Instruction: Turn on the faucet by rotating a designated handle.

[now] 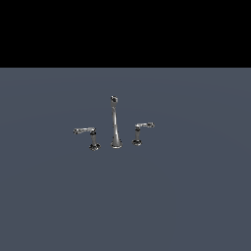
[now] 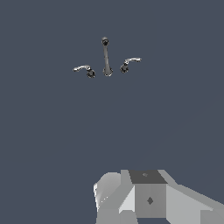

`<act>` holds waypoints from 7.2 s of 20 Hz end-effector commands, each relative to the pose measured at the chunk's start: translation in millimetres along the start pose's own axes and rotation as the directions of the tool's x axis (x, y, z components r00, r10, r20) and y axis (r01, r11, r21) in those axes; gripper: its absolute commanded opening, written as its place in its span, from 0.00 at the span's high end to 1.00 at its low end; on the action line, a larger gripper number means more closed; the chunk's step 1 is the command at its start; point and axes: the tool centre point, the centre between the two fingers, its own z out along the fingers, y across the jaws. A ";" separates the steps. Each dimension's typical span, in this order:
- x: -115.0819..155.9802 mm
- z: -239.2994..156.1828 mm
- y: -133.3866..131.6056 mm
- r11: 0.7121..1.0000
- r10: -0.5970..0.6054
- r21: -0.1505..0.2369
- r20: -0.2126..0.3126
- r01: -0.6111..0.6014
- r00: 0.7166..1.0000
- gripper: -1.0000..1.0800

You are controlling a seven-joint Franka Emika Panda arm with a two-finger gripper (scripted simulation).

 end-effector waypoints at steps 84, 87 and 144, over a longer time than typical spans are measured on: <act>247.6 385.3 -174.5 0.253 0.967 -0.020 0.023 -0.967 0.252 1.00; 257.5 396.1 -173.2 0.215 0.976 -0.021 0.023 -0.976 0.215 1.00; 177.9 410.1 -128.1 0.160 0.987 -0.022 0.026 -0.987 0.160 1.00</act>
